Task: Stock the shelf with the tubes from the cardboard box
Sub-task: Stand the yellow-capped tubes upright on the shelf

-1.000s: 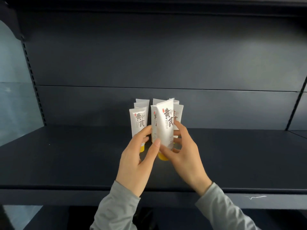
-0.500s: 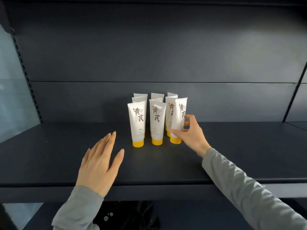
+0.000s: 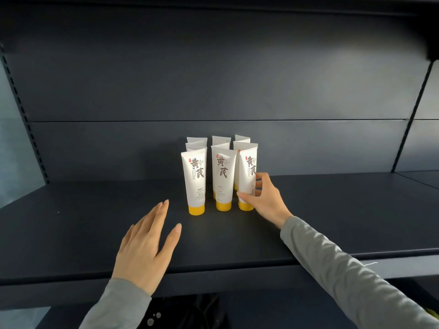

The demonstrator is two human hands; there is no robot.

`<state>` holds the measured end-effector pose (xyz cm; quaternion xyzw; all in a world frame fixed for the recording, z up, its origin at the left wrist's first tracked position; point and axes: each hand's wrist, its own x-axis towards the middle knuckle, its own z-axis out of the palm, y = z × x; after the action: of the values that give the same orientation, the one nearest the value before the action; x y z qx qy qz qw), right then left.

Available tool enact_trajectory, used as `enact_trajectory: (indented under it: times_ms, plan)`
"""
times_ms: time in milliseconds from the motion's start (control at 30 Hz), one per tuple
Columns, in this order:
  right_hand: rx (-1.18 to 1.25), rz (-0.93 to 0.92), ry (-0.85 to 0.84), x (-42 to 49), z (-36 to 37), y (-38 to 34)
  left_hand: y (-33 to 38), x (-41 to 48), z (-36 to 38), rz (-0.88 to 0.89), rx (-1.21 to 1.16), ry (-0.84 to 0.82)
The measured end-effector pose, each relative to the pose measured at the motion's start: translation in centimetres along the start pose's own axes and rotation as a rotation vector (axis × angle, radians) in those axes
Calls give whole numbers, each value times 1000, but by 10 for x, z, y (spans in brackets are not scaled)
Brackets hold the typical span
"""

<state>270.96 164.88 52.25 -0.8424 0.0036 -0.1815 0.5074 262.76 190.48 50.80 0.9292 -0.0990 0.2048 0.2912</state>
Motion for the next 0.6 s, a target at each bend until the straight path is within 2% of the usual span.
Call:
enact_trajectory:
  times_ms: [300, 400, 600]
  plan:
    - [-60, 57, 14, -10, 0, -8, -4, 3, -3, 82, -34, -38]
    - [-65, 50, 65, -20, -10, -11, -4, 3, -3, 94, -52, -47]
    - [-409, -31, 170, -67, -56, -10, 0, 0, -1, 124, -35, -83]
